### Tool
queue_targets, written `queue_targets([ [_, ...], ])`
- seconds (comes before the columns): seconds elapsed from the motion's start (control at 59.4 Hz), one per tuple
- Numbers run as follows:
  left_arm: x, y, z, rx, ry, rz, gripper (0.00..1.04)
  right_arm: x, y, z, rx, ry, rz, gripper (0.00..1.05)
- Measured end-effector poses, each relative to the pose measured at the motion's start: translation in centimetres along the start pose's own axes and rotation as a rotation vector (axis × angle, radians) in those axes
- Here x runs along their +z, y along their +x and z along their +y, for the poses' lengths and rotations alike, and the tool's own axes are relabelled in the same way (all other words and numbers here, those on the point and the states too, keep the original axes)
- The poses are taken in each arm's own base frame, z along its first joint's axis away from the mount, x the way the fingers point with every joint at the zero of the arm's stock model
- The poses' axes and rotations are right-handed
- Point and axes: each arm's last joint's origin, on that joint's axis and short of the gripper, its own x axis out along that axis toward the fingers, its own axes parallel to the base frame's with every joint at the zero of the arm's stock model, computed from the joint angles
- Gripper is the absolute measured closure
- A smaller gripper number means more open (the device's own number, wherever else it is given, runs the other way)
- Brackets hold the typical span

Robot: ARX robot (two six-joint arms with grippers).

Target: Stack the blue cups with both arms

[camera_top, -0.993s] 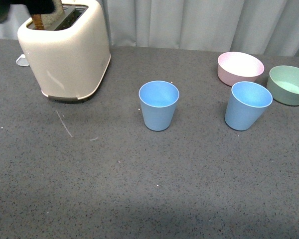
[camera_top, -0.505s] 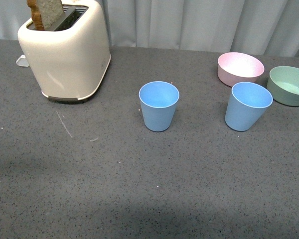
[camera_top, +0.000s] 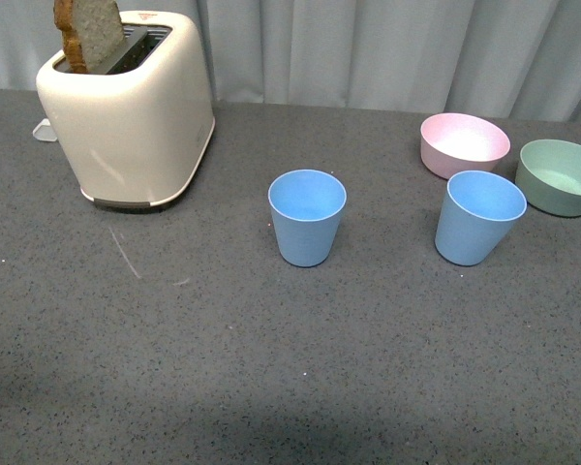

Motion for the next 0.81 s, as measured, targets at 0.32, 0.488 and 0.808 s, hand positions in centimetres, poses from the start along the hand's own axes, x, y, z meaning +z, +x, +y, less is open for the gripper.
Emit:
queue_targets([
  [0.32,0.6,-1.6,0.0,-0.003,0.0,-0.019,1.01,0.0,0.0,0.0,0.0,0.0,0.0,0.1],
  [0.488,0.8,-2.4,0.0,-0.003,0.0,-0.027,1.01,0.0,0.0,0.0,0.0,0.0,0.0,0.1],
  [0.808,1.0,-3.6,0.0,-0.003,0.0,-0.035,1.01,0.0,0.0,0.0,0.0,0.0,0.0,0.1],
])
